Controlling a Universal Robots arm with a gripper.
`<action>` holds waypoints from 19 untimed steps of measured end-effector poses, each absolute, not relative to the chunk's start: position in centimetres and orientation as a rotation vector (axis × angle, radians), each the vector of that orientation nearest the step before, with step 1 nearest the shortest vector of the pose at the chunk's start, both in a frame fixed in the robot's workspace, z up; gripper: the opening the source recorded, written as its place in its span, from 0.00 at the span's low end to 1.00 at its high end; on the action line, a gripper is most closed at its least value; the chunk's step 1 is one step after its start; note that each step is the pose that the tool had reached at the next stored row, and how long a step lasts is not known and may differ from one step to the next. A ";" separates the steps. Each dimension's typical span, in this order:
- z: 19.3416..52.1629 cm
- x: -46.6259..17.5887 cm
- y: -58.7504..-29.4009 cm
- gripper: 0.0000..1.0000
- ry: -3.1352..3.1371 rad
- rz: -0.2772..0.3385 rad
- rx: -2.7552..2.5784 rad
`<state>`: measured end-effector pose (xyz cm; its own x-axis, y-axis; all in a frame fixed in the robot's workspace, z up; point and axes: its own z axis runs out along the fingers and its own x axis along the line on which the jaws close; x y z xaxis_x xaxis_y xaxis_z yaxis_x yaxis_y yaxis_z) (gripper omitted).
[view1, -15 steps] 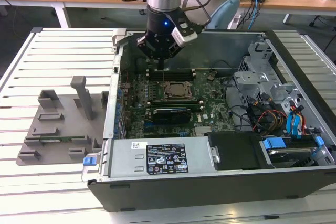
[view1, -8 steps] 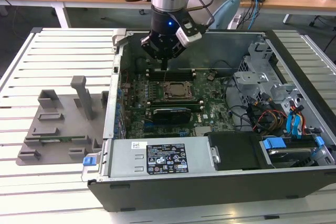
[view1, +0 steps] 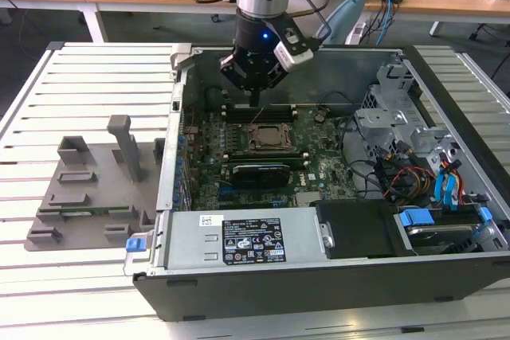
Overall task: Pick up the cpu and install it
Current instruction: 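Install the first cpu locking lever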
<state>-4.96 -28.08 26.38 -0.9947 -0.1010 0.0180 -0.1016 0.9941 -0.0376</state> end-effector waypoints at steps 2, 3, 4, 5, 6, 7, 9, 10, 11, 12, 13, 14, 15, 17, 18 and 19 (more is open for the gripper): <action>26.4 -4.8 -28.1 0.11 -3.121 0.060 0.159; 26.3 -4.6 -28.1 0.11 -3.121 0.060 0.159; 26.3 -4.5 -28.1 0.11 -3.121 0.060 0.159; 26.2 -4.5 -28.1 0.11 -3.121 0.060 0.158; 26.2 -4.5 -28.1 0.11 -3.121 0.060 0.156; 26.1 -4.5 -28.1 0.11 -3.121 0.060 0.148; 25.6 -4.4 -28.0 0.11 -3.122 0.060 0.090; 25.4 -4.4 -27.8 0.11 -3.121 0.059 0.088; 25.2 -4.3 -27.6 0.11 -3.121 0.059 0.088; 25.1 -4.3 -27.5 0.11 -3.121 0.059 0.088; 25.0 -4.3 -27.5 0.11 -3.120 0.059 0.087; 24.8 -4.3 -27.3 0.11 -3.120 0.059 0.088; 24.5 -4.3 -27.2 0.11 -3.120 0.059 0.092; 24.4 -4.3 -27.1 0.11 -3.120 0.060 0.101; 24.4 -4.3 -27.1 0.11 -3.120 0.060 0.101; 24.3 -4.3 -27.1 0.11 -3.120 0.059 0.101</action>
<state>-4.25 -27.14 24.32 -0.9977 -0.0641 0.0202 -0.0648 0.9972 -0.0373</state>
